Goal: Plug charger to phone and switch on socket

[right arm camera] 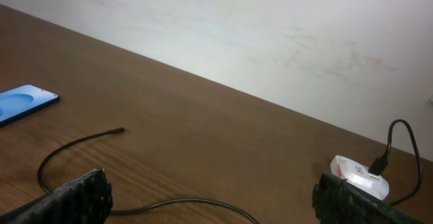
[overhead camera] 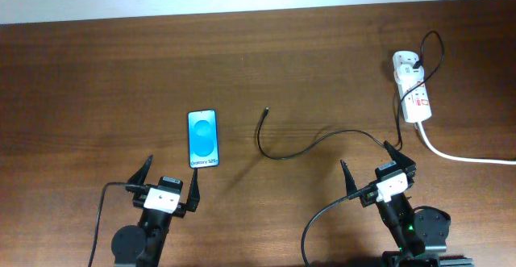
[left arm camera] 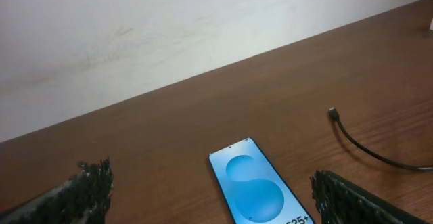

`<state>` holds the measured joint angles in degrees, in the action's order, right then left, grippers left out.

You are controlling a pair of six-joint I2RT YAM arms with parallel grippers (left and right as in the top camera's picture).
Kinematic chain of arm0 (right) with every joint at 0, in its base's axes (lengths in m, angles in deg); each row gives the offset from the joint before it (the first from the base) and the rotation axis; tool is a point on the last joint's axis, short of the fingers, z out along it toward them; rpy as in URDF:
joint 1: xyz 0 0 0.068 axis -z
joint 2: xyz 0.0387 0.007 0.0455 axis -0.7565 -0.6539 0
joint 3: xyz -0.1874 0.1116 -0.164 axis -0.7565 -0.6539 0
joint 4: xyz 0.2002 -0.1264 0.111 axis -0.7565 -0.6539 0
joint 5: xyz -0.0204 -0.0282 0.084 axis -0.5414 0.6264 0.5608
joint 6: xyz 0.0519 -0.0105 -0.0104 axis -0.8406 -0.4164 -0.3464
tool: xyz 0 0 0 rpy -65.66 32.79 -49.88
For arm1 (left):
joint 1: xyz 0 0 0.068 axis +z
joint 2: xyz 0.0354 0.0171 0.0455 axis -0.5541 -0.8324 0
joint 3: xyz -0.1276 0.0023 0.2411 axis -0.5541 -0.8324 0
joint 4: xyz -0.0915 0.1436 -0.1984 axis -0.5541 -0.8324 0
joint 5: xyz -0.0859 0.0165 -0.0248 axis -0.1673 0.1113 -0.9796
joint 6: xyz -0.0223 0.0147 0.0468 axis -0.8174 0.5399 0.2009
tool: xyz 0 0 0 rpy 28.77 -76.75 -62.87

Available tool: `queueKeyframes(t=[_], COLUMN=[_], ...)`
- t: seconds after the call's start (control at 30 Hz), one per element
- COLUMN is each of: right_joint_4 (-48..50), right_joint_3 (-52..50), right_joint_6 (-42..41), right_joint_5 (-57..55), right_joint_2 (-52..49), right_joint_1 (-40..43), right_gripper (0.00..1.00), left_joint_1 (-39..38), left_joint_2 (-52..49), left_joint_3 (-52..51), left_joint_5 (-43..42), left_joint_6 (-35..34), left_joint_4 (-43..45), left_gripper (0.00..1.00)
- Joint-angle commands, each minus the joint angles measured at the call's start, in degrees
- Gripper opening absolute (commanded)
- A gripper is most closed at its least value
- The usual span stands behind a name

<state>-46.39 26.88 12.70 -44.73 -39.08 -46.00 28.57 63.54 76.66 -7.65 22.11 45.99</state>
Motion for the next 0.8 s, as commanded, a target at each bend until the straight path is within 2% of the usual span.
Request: queueKeyframes(t=[0.0,0.33,0.77], right_joint_4=[0.09,0.09,0.09], right_joint_3=[-0.52,-0.52,-0.52], right_joint_6=[0.22,0.2,0.2], right_joint_5=[-0.24,-0.26,-0.26], right_joint_2=[0.48,0.48,0.48], right_joint_1=[-0.52,-0.52,-0.52], right_gripper=[0.99,0.99,0.99], left_joint_1=[-0.13,-0.13,-0.13], left_joint_2=[-0.28,-0.28,-0.31], left_joint_3=[-0.22,-0.13,2.23], left_joint_5=[0.76,0.63,0.52], left_joint_6=[-0.02,-3.45,-5.4], left_joint_4=[0.04,3.69,3.69], left_gripper=[0.99,0.99,0.99])
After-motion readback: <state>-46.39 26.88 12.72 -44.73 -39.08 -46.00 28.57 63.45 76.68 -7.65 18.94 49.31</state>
